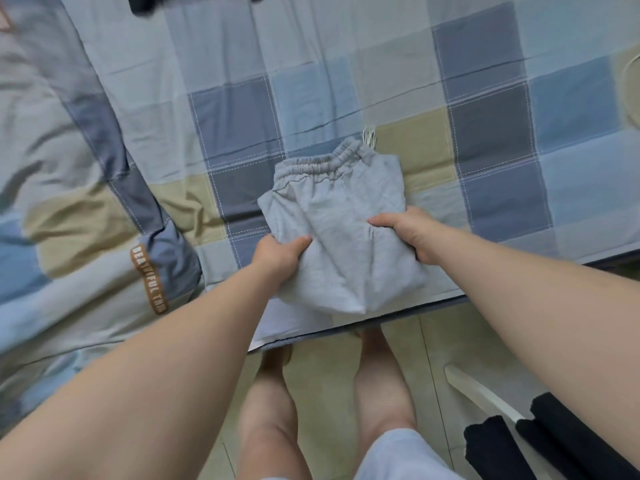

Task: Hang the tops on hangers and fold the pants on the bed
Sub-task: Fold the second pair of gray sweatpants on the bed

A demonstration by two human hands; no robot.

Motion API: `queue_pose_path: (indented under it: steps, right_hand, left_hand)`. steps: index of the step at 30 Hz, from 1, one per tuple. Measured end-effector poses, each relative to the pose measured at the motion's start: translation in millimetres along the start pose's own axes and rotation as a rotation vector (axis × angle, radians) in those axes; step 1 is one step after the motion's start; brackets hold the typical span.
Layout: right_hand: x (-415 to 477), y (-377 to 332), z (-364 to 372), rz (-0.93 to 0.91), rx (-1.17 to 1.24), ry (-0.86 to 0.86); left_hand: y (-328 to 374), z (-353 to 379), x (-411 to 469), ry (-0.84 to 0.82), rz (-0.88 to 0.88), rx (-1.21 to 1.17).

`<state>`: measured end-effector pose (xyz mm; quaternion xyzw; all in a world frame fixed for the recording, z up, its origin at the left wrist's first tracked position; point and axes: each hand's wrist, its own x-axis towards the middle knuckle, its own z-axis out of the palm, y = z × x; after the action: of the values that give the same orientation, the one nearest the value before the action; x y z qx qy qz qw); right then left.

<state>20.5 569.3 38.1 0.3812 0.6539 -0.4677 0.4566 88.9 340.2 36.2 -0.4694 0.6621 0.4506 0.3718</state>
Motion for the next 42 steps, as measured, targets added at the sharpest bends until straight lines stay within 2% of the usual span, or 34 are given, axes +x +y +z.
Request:
queue_pose_path:
  steps: [4,8,13,16,21,30,37,42]
  right_hand:
    - [-74.8,18.8,-2.5,0.121,0.009,0.029]
    - [-165.5,49.1,8.2,0.212,0.16,0.032]
    - [-270.8,87.3,20.0,0.155,0.453,0.034]
    - [-325.1,108.4,18.4,0.056,0.647,0.116]
    - [-405.2,153.5,-0.8,-0.14,0.888,0.336]
    - [-547.2,278.4,-85.1,-0.507,1.157,0.613]
    - [-662.0,433.6,-179.3,-0.768,1.179,0.755]
    - [-724.0,559.4,-221.7,-0.823,1.276,0.942]
  left_hand:
    - [-5.0,-34.3,-55.9,-0.139,-0.066,0.15]
    - [-12.6,-71.0,-122.9,-0.226,-0.07,0.217]
    - [-14.4,-112.2,-203.1,-0.336,-0.109,0.19]
    - [-6.8,-122.3,-250.5,-0.356,-0.013,0.181]
    - [3.6,-105.7,-333.7,-0.352,0.283,0.186]
    - [-16.5,3.4,-493.0,-0.538,0.706,0.292]
    - [-82.8,144.7,-645.3,-0.802,0.987,0.304]
    - [-142.1,247.1,-734.8,-0.967,1.16,0.435]
